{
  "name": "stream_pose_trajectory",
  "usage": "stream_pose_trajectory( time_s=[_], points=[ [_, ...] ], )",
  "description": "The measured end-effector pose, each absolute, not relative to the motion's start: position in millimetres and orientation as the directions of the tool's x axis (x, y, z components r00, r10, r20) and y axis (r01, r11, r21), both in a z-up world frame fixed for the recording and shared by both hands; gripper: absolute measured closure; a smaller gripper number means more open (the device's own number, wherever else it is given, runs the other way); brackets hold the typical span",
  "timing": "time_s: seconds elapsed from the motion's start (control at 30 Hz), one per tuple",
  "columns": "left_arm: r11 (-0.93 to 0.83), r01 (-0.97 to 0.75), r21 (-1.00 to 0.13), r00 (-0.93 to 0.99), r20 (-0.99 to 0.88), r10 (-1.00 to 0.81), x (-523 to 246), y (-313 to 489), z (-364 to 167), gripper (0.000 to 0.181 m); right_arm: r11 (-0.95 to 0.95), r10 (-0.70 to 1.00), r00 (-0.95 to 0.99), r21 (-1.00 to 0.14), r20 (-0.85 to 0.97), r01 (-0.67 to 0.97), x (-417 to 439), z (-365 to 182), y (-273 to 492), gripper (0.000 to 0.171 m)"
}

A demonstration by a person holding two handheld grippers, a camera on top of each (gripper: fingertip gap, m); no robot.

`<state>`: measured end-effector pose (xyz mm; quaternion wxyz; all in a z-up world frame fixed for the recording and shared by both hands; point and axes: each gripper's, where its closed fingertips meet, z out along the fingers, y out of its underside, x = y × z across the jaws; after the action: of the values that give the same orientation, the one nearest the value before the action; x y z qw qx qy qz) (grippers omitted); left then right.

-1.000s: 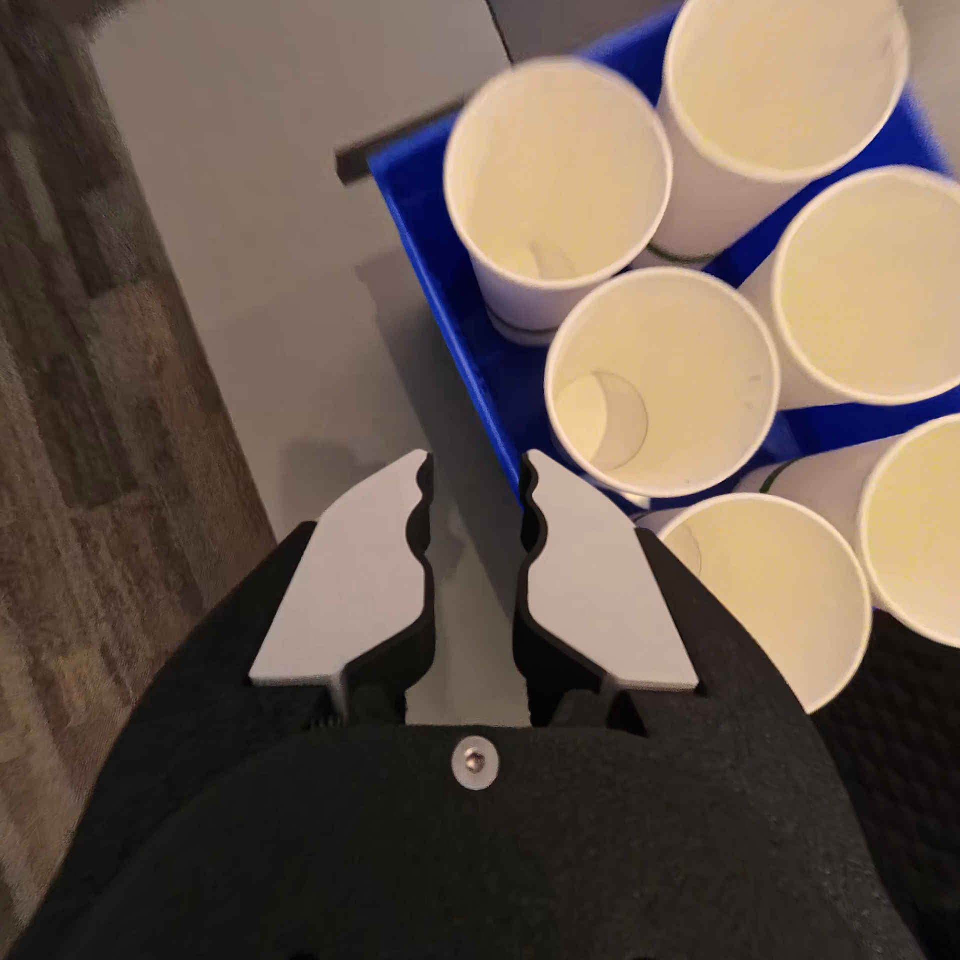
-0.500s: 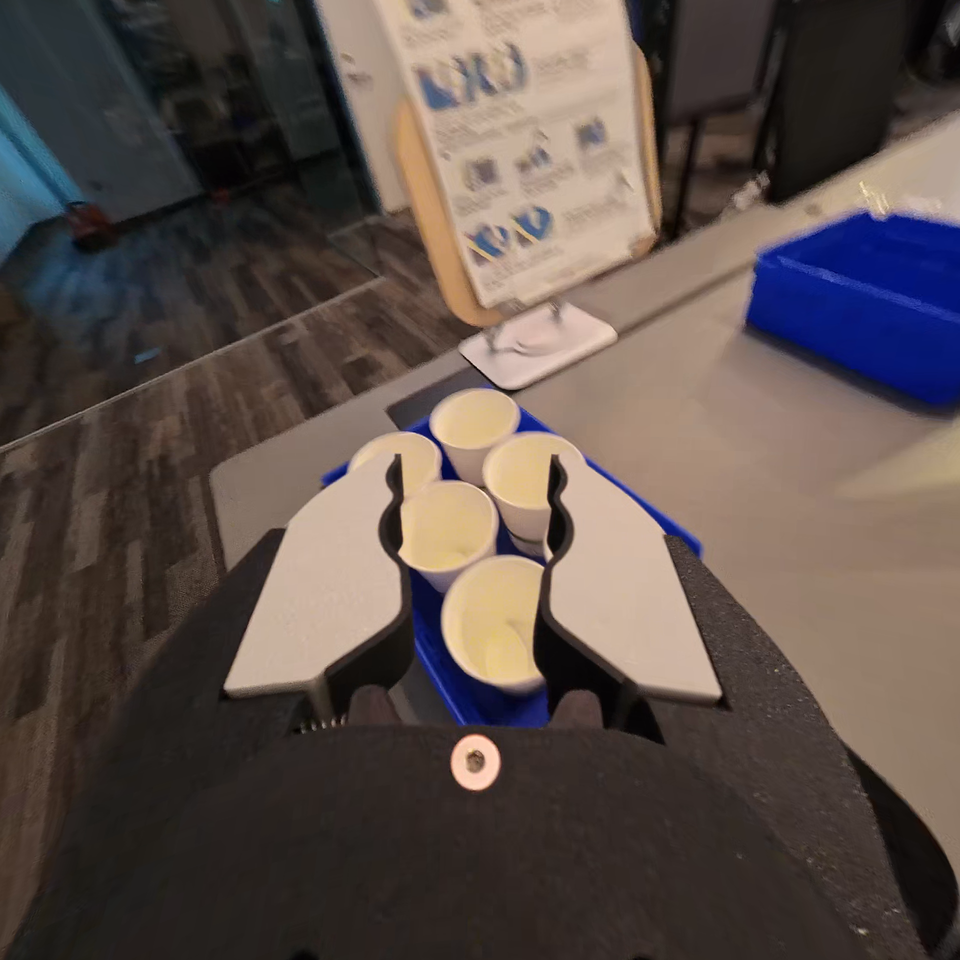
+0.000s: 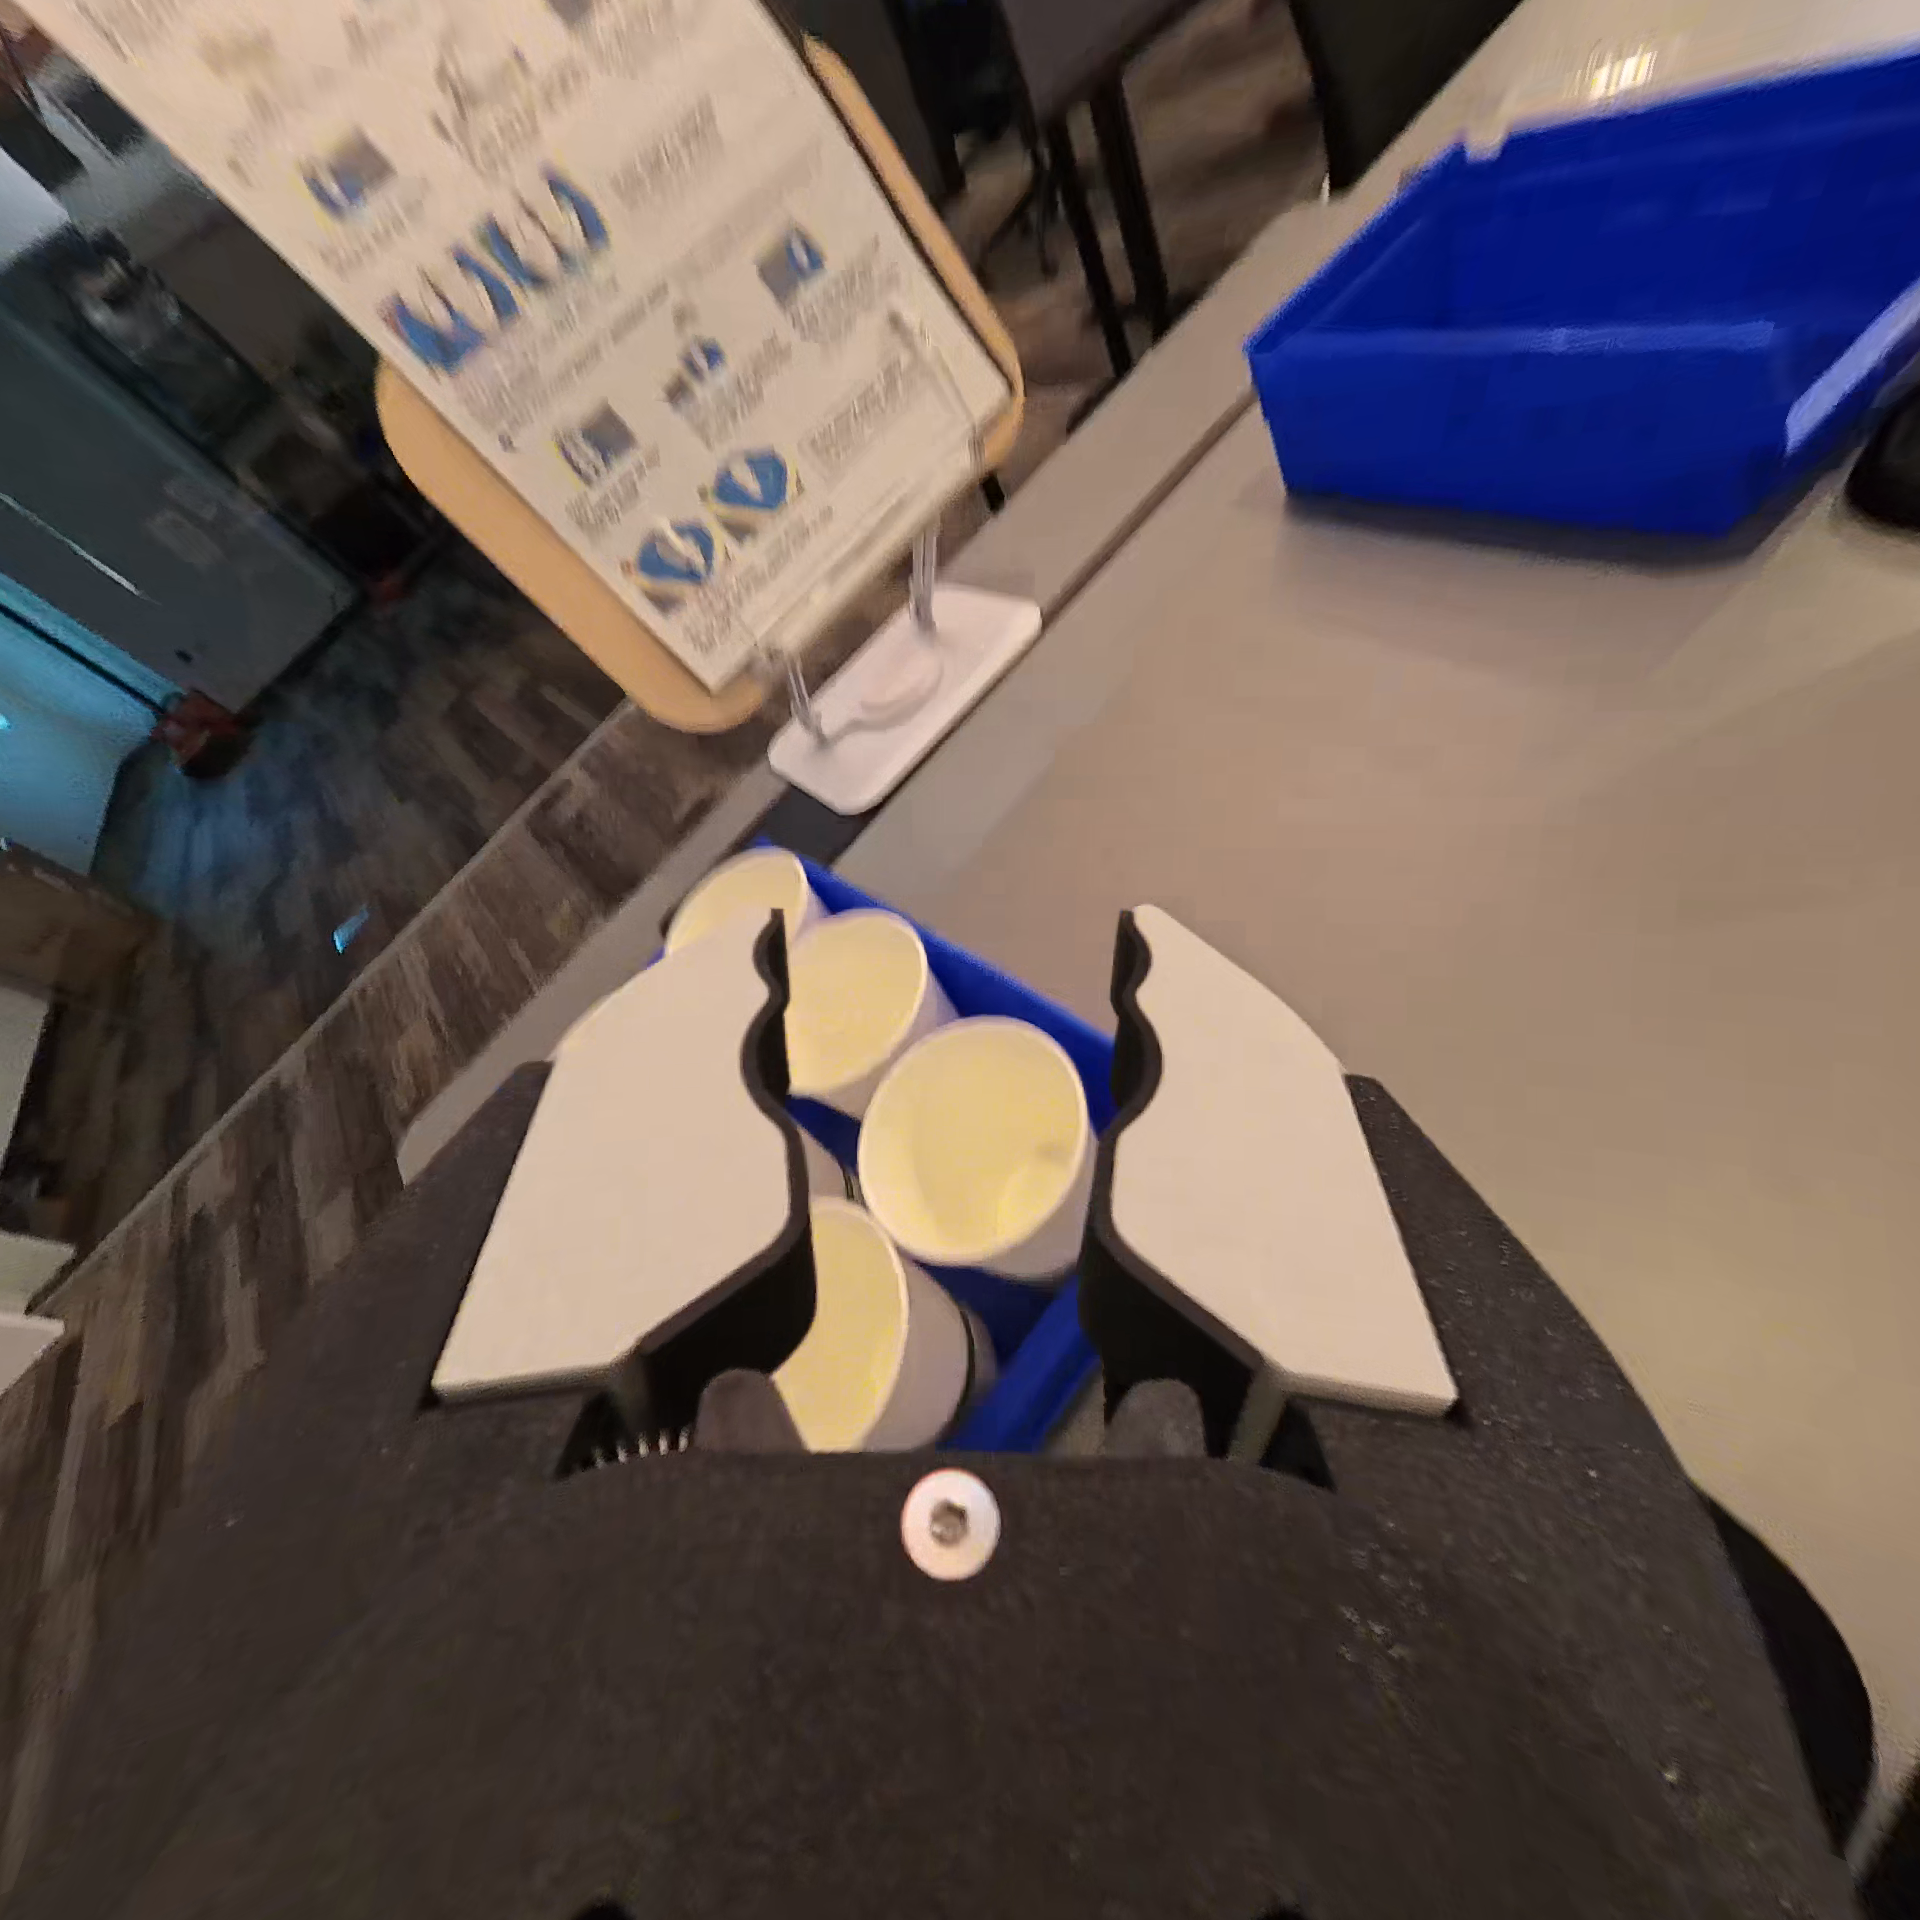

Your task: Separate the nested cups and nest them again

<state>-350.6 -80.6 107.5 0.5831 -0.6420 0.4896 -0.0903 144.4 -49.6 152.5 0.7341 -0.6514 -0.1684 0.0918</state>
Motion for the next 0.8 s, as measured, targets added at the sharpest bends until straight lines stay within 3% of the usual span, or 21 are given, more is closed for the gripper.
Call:
stream_pose_trajectory(
  time_s=[0.23,0.37,0.47,0.8],
  points=[
    [0.395,-0.178,-0.901,0.599,-0.417,-0.683,-301.8,-81.7,199.3,0.128,0.284,0.318,0.941,-0.958,0.117,0.023,144.3,181.5,-65.8,0.124],
    [0.372,-0.026,-0.928,0.610,-0.310,-0.729,-275.0,-77.9,227.1,0.130,0.320,0.239,0.962,-0.946,0.133,0.051,151.7,187.9,-67.9,0.121],
    [0.366,0.069,-0.928,0.594,-0.257,-0.763,-256.9,-78.7,242.7,0.131,0.244,0.232,0.965,-0.968,0.124,0.065,152.5,177.1,-59.3,0.122],
    [0.413,0.067,-0.908,0.674,-0.264,-0.690,-260.3,-53.9,234.1,0.134,0.225,0.144,0.938,-0.934,0.315,0.279,136.1,155.6,-32.4,0.114]
  ],
)
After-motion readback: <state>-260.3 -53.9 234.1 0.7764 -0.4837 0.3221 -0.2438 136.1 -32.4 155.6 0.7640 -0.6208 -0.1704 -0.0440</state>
